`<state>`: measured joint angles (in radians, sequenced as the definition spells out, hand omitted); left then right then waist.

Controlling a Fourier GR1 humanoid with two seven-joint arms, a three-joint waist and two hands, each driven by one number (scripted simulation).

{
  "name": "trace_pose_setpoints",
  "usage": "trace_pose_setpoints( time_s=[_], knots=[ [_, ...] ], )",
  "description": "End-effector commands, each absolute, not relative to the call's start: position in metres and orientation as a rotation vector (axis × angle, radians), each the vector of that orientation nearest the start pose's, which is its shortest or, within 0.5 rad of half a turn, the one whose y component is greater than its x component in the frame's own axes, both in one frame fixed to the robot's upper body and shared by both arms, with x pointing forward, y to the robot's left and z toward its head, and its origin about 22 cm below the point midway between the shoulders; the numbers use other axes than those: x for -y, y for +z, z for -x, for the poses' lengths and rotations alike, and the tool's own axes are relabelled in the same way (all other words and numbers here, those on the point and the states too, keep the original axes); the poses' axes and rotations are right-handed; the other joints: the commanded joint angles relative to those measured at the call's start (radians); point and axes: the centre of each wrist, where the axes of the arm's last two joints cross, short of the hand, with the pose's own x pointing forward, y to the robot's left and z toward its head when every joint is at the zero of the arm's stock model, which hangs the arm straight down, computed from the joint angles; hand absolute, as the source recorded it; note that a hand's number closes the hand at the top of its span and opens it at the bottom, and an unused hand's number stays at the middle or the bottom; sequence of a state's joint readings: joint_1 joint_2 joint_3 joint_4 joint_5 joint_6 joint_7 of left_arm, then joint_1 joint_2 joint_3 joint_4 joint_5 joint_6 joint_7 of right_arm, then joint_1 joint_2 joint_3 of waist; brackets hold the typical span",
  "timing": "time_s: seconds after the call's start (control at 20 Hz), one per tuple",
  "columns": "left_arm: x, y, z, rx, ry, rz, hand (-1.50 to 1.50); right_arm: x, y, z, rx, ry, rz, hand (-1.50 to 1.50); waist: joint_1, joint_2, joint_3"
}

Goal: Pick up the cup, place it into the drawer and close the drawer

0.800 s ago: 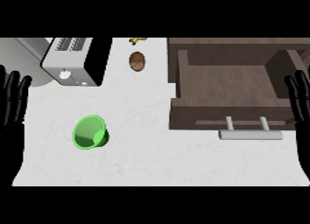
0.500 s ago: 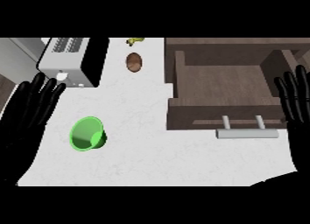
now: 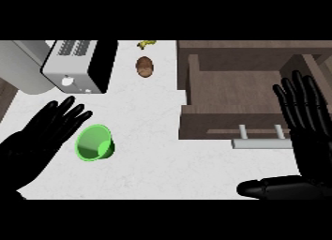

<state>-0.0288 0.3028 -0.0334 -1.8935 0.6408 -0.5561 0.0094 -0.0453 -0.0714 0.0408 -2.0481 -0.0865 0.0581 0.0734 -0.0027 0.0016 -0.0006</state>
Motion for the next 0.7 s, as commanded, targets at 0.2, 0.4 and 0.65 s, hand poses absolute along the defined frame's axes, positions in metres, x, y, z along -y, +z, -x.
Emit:
trace_pose_setpoints(
  time_s=[0.2, 0.4, 0.65],
  knots=[
    [-0.271, 0.095, -0.251, 1.811, -0.411, 0.869, -1.50, 0.237, 0.112, -0.219, 2.004, 0.123, -0.128, -1.50, 0.001, -0.002, 0.001],
    [-0.280, 0.110, -0.235, 1.808, -0.390, 0.849, -1.50, 0.227, 0.144, -0.232, 1.992, 0.085, -0.139, -1.50, 0.006, -0.002, 0.001],
    [-0.273, 0.087, -0.259, 1.787, -0.407, 0.836, -1.50, 0.232, 0.120, -0.220, 2.018, 0.116, -0.126, -1.50, 0.002, -0.002, 0.001]
  ],
)
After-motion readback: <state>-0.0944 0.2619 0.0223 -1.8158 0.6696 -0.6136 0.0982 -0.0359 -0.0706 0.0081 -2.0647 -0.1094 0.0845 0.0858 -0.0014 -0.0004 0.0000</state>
